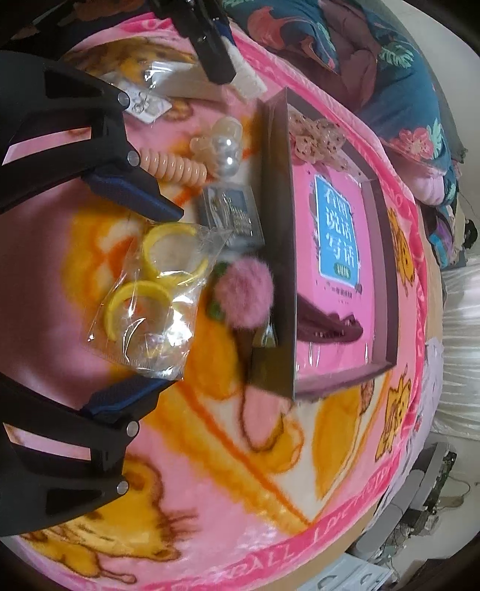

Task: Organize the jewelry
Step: 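Grasp the white claw clip with the left tool while the right tool grasps the yellow-ring bag, then lower the white claw clip and yellow-ring bag into the box and release both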

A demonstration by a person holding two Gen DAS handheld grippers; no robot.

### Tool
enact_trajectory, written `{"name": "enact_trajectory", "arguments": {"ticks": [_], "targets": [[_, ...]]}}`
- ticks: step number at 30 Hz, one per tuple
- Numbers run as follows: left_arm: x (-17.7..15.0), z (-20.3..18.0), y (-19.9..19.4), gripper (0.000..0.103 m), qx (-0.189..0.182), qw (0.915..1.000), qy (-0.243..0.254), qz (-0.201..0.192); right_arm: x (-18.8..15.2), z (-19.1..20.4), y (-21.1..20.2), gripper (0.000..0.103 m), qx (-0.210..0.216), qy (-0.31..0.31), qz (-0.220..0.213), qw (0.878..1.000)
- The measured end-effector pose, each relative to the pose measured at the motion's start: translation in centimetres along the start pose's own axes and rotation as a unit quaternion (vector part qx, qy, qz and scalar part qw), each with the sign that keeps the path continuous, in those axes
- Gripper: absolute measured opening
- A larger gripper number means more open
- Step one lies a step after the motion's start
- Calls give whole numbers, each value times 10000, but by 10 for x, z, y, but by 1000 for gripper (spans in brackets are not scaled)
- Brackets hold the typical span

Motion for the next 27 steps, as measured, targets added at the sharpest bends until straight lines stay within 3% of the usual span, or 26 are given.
{"name": "enact_trajectory", "arguments": {"ticks": [12,18,27], "targets": [[13,17,-19,52,105,9995,-82,-289,0,-63,-57,77,-348,935,-711,9925],[28,18,-23,52,101,9993,-66,-362,16,-67,-85,77,-415,902,-1164,9882],[63,23,-28,52,177,9979,-103,-609,49,-61,-101,77,-398,680,-1509,9854]]}}
Point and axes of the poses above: each gripper's, at about its wrist camera, not at the fingertips, and y roughly the way its jaws point, z to its left, x to its top, the point moved 4 cm from there along y, roughly the way its jaws point, and after that the axes turned 9 degrees about x, right-handed, at the moved point
